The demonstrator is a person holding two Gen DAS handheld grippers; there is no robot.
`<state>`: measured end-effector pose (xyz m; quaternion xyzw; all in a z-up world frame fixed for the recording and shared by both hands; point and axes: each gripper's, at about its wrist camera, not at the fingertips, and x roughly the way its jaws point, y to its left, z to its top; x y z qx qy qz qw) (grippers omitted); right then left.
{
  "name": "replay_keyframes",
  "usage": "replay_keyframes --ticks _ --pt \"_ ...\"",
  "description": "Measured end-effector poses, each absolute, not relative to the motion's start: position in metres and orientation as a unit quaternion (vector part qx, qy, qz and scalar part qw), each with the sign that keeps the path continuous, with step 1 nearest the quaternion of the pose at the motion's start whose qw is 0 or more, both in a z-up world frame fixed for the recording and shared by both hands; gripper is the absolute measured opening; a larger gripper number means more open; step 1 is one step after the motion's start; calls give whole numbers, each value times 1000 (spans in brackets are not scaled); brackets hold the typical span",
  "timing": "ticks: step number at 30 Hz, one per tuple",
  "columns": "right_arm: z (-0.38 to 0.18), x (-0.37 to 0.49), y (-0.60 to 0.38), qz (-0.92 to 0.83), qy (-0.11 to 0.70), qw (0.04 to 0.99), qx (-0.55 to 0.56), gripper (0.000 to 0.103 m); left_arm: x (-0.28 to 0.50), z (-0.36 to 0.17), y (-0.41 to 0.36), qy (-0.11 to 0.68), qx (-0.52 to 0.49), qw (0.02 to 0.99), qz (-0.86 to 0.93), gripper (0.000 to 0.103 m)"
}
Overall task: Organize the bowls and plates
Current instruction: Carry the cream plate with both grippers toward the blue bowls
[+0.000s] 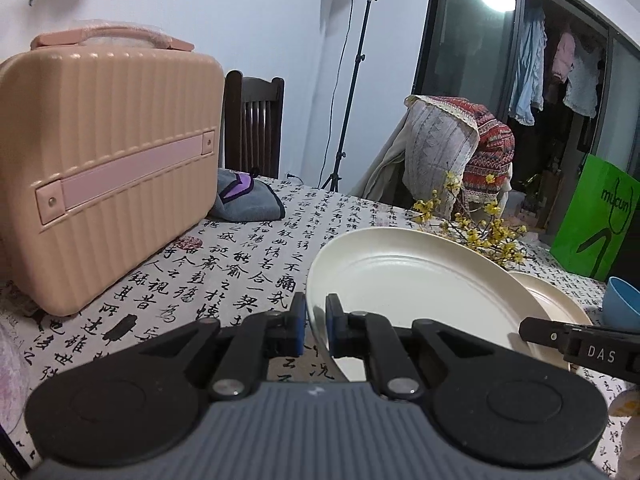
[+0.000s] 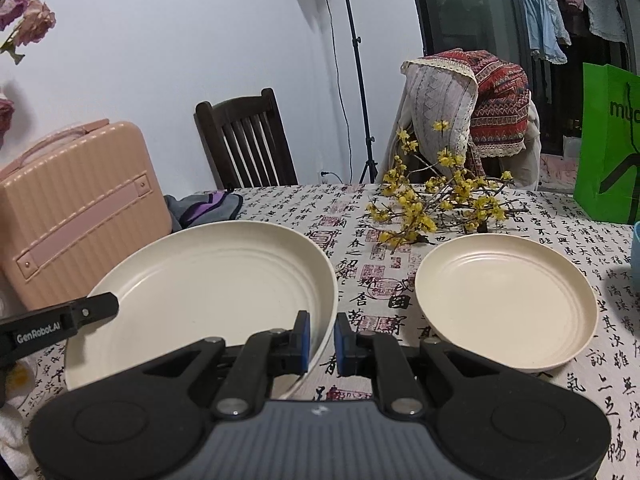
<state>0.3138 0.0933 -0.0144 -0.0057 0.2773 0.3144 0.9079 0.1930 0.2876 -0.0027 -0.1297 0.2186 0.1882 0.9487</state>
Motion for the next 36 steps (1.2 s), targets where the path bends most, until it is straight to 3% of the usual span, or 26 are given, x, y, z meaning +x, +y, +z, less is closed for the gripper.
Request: replay_keyframes --ticks 36 --pt "10 239 33 309 239 920 19 12 122 26 234 182 -110 961 175 11"
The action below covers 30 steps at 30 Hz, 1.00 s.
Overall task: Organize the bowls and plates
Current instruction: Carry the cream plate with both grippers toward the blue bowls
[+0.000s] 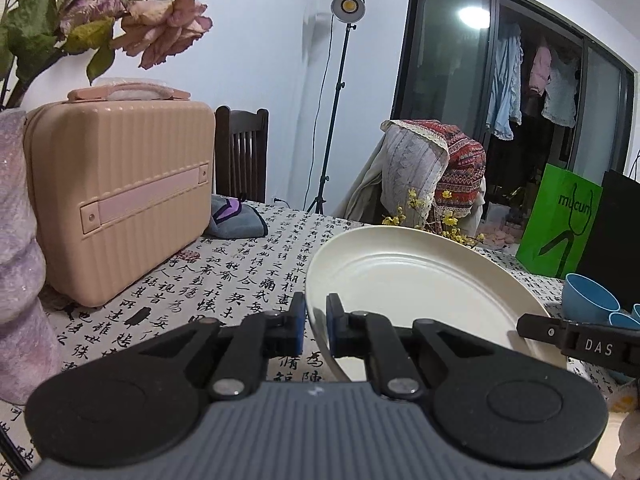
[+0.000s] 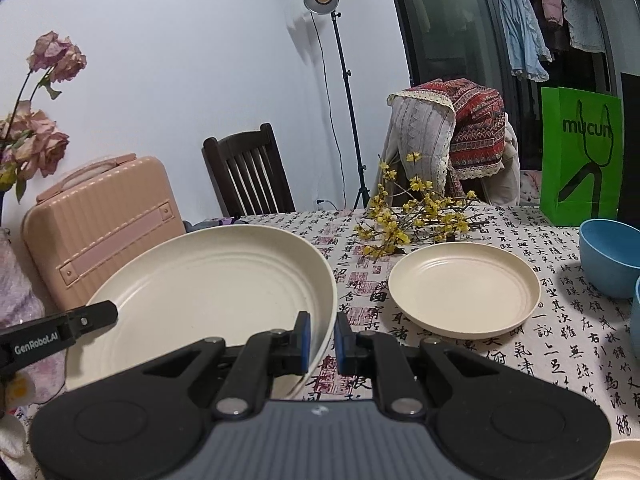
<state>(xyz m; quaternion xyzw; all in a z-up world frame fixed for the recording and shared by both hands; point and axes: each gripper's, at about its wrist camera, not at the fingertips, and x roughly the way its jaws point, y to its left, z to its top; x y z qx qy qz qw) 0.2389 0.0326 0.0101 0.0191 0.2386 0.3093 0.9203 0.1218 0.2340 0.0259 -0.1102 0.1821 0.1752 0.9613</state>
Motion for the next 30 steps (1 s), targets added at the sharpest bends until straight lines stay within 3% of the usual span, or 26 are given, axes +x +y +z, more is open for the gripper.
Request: replay_keyframes --ticks 30 --pt "16 201 -24 293 213 931 35 12 86 40 184 162 -103 970 153 11"
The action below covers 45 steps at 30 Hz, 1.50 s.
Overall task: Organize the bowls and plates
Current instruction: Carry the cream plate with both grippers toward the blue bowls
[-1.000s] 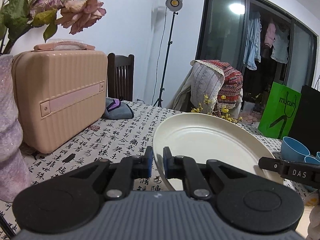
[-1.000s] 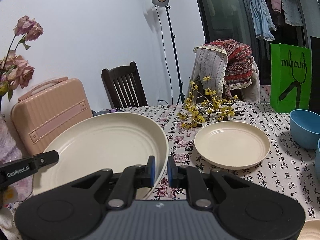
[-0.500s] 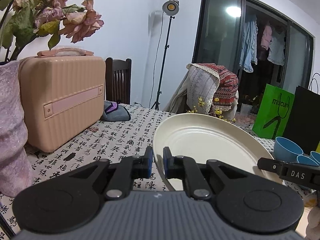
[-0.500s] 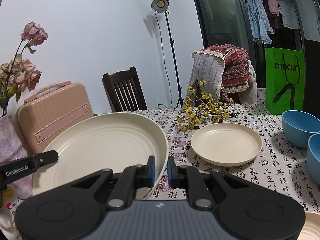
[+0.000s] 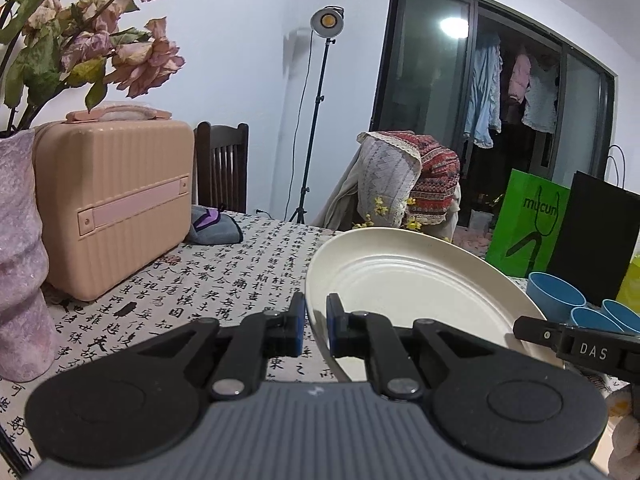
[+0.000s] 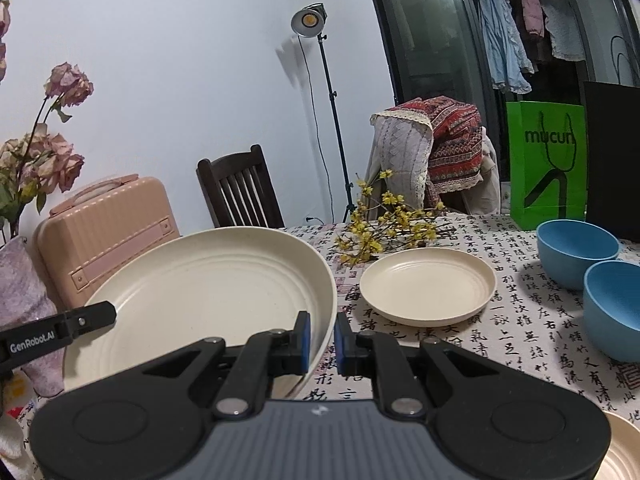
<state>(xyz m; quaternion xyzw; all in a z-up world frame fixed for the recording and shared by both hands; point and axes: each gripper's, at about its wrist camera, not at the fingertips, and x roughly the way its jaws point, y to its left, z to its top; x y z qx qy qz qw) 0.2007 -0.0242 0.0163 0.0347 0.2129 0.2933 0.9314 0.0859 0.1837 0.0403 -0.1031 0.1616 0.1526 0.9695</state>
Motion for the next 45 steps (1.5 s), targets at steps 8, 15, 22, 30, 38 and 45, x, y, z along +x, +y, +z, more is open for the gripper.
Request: replay_keyframes --ticks 8,15,22,30,38,45 --pt "17 194 -43 284 205 936 34 12 83 41 170 159 -102 972 141 11" --pt "17 187 -56 279 201 938 37 12 79 41 160 157 -100 973 134 11" --pt "15 182 -68 274 199 940 43 12 77 42 150 156 -97 975 127 11" --pt "11 179 -83 263 197 943 47 12 77 39 136 158 -93 976 115 11" --pt "9 177 -102 250 195 947 49 12 80 35 121 161 -91 978 98 12" --pt "7 174 -118 238 192 951 52 12 82 33 110 161 -91 979 81 12"
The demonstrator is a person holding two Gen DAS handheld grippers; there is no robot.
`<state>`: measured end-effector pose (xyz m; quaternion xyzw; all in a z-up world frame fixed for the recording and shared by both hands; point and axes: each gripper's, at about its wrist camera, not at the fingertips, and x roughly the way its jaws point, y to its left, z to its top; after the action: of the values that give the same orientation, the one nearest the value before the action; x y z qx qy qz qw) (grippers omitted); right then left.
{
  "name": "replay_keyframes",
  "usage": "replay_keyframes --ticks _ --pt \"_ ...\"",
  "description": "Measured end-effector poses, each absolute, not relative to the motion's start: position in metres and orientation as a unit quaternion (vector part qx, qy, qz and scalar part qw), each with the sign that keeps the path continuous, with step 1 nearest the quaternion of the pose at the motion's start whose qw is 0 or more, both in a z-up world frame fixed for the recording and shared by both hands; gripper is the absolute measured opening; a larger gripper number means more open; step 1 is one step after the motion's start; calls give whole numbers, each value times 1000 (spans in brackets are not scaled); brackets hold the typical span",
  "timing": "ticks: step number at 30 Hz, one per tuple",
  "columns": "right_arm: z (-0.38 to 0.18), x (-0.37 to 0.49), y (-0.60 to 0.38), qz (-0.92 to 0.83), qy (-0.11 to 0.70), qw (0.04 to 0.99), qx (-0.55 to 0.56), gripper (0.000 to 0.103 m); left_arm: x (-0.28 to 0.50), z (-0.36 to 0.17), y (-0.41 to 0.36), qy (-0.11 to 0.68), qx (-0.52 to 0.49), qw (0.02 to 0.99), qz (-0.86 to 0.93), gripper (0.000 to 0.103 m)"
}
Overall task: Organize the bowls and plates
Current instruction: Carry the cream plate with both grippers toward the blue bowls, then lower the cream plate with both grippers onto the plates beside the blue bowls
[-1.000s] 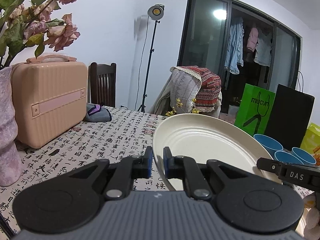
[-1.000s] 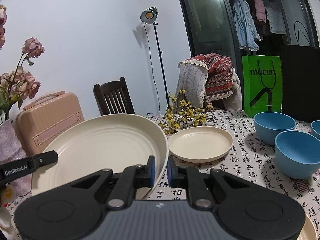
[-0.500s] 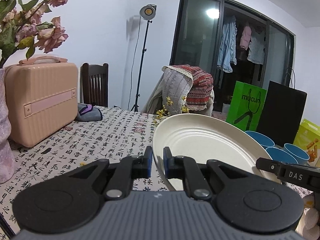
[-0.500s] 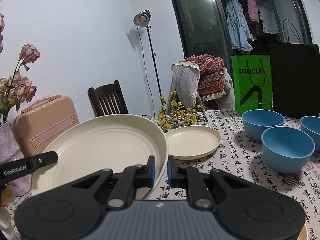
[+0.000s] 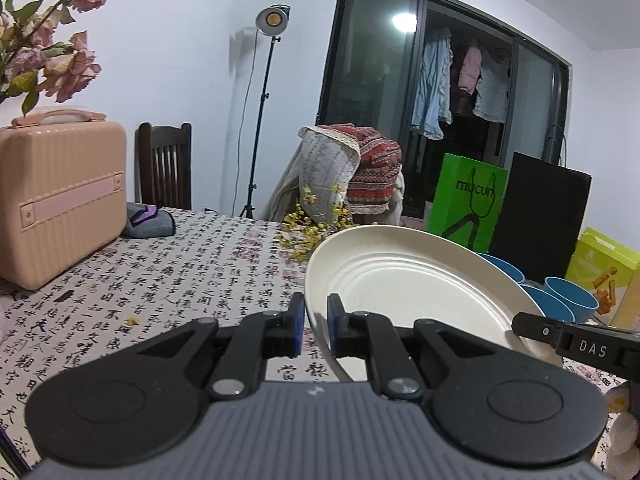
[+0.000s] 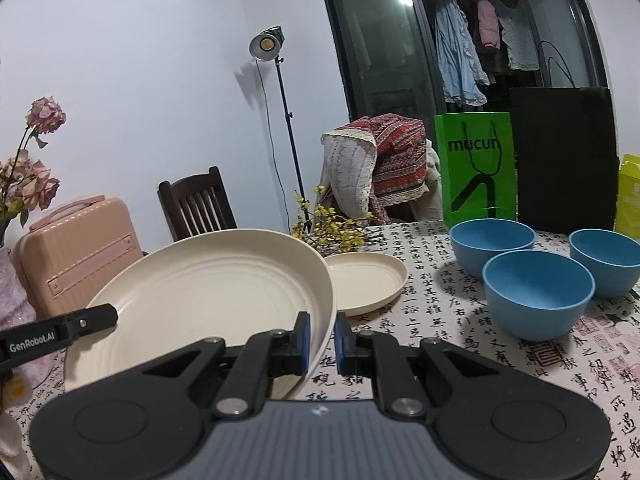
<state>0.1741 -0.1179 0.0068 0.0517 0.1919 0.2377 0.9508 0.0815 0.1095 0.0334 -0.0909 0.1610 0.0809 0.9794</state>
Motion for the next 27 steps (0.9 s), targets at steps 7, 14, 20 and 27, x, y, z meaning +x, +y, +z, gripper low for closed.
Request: replay_keyframes --ticks 7,14,20,27 --pt "3 172 -136 225 191 954 60 12 85 31 96 164 -86 981 63 12" --pt "-2 168 -154 208 189 957 68 12 89 28 82 166 -83 982 44 12" --pt "-7 166 -169 195 187 960 74 12 94 24 69 170 -83 982 27 12" --pt "-10 158 -184 182 181 964 75 12 94 18 57 168 -83 982 9 12"
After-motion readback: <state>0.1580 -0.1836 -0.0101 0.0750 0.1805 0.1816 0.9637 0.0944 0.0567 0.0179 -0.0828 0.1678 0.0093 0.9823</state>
